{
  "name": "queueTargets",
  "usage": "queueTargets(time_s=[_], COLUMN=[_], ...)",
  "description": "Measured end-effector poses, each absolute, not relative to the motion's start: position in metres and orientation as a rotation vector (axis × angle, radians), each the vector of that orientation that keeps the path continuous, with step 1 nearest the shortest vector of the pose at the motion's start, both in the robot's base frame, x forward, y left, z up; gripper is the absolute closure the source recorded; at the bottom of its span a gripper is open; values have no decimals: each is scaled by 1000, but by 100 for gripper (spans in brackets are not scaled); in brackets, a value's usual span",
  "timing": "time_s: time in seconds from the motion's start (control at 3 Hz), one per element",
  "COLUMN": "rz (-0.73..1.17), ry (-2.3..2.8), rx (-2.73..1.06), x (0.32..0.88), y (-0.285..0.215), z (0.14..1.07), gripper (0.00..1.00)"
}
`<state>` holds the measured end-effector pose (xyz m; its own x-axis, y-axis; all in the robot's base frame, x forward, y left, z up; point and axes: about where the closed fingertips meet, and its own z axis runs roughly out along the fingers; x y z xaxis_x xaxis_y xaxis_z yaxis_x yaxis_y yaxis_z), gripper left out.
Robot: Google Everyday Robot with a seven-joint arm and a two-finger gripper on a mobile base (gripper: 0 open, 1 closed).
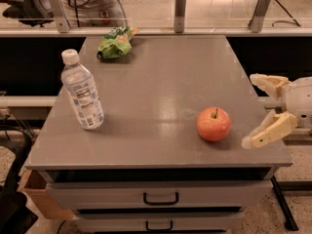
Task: Move apple near green rice chip bag
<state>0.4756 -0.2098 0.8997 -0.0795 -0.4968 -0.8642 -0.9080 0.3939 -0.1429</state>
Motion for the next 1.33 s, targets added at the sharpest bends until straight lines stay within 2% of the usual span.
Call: queueTargets(time_s=[0.67, 1.0, 1.33], rz=[629, 658, 688], ry=[1676, 1649, 1615], rx=[-1282, -1306, -1345], x=[483, 488, 491], y=[-181, -167, -154], z=[871, 859, 850], gripper=[0, 17, 41])
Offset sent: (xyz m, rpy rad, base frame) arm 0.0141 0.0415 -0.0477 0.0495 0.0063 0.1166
